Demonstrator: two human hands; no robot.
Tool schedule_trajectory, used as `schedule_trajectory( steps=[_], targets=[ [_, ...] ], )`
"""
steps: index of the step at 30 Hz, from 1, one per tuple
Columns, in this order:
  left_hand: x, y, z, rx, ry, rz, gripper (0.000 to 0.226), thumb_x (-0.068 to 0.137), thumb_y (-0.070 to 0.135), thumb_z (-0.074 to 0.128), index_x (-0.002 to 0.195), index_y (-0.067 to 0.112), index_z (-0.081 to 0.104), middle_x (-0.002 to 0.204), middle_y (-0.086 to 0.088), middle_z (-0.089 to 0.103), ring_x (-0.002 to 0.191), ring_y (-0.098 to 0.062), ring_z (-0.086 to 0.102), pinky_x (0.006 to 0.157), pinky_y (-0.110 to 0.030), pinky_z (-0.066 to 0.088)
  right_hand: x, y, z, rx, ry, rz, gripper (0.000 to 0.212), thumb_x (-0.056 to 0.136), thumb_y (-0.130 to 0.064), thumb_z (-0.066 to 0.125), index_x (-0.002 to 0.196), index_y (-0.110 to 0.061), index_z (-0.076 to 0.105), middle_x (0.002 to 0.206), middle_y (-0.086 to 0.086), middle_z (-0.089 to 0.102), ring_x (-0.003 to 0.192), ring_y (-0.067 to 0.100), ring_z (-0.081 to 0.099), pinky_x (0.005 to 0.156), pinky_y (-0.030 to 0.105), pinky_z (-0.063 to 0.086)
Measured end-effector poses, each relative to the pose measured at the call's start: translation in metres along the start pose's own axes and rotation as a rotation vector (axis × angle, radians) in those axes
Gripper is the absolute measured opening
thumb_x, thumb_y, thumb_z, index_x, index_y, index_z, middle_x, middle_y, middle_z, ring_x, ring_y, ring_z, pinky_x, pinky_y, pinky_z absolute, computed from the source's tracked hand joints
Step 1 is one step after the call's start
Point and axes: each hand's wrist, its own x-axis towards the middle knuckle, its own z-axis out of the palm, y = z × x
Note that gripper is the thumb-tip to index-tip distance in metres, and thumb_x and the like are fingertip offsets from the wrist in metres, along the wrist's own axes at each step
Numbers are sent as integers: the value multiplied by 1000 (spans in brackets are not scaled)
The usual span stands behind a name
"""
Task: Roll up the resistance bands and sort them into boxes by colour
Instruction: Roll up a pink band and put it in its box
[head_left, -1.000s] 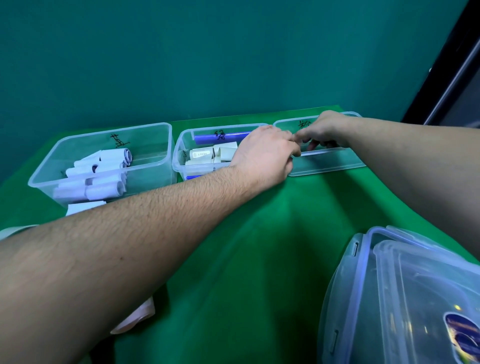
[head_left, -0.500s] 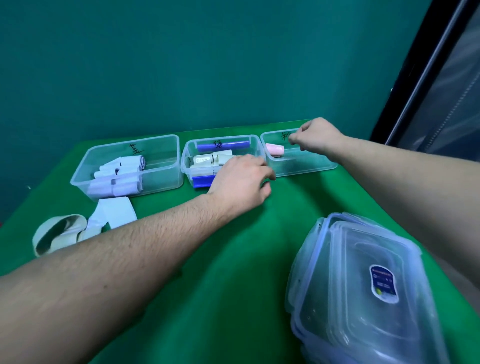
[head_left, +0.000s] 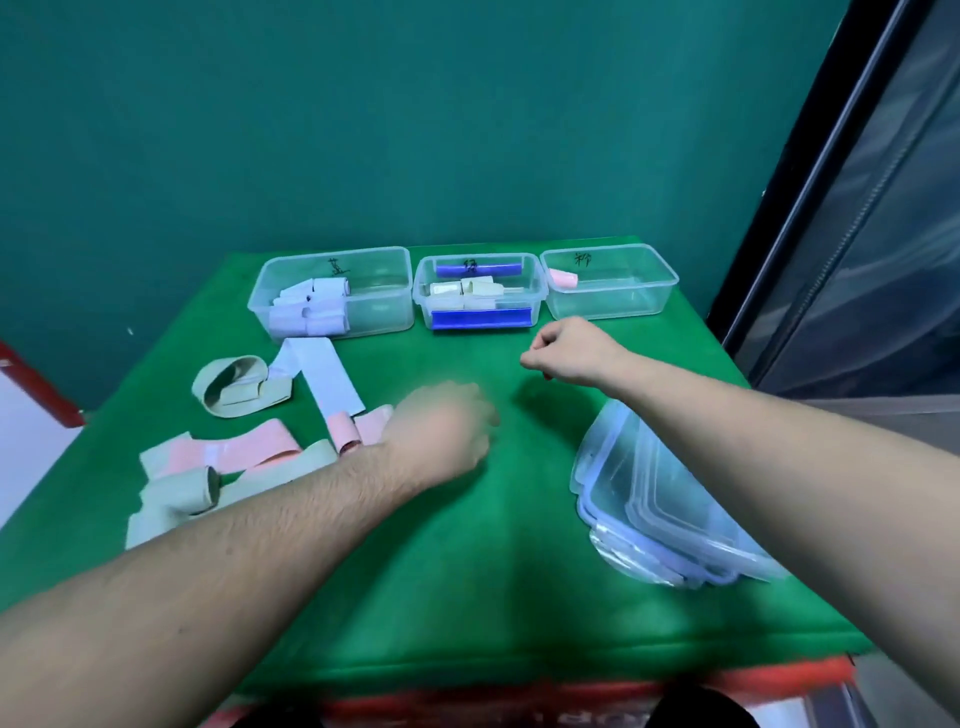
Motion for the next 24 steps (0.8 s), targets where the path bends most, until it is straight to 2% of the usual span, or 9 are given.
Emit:
schedule_trajectory(
  steps=[9,12,15,17,18,20,21,22,24],
  targets=[
    [-51,-59,25,9,9,-144,37,91,35,53,128,33,59,128,5,55,119,-20,50,97,-36,41,-8,-42,78,-81,-119,8,32,80,-34,61,52,-17,58,52,-1,53,55,16,47,56,25,38],
    [-55,-74,32,-11,68,-252,40,90,34,54,130,29,54,138,0,48,124,-23,47,98,-38,39,0,-52,100,-91,-181,-31,32,84,-32,59,55,-18,62,58,-1,61,58,15,52,60,26,45],
    [-52,-85,39,-3,54,-354,48,90,37,55,135,25,45,137,-5,47,123,-28,47,98,-39,38,5,-57,118,-29,-189,-84,5,84,-25,63,85,-21,66,77,0,64,69,17,56,68,26,48],
    [-50,-89,41,-6,58,-409,45,91,41,54,132,26,46,129,-4,55,119,-28,49,95,-40,36,6,-57,126,15,-255,-151,35,83,-17,67,117,-21,61,95,4,63,78,17,57,70,23,44],
    [-49,-90,41,-6,62,-418,42,91,42,53,130,28,48,125,-2,58,117,-27,50,93,-40,35,5,-57,128,0,-285,-196,48,82,-15,69,128,-20,57,107,5,60,90,16,58,75,18,42],
    [-49,-86,41,-25,68,-385,36,92,41,51,126,32,52,121,2,63,114,-24,53,91,-39,32,2,-57,133,-30,-319,-285,60,81,-13,71,138,-18,52,128,4,56,108,9,57,84,9,35],
    [-50,-82,41,-55,78,-356,33,92,39,51,124,32,54,120,3,64,113,-23,54,91,-38,32,-1,-56,135,-17,-326,-313,59,81,-12,72,136,-17,53,127,1,58,100,-2,58,81,5,35],
    [-52,-78,40,-98,95,-337,31,93,38,51,123,32,57,119,4,65,112,-22,55,91,-37,33,-5,-54,136,18,-338,-322,52,81,-10,71,131,-16,57,119,-3,62,83,-13,56,74,3,36],
    [-58,-70,36,-237,151,-349,29,93,33,52,121,30,60,117,5,68,110,-22,59,91,-35,39,-14,-50,136,133,-352,-311,34,83,-6,69,115,-17,65,99,-10,64,63,-17,52,66,5,36]
  ],
)
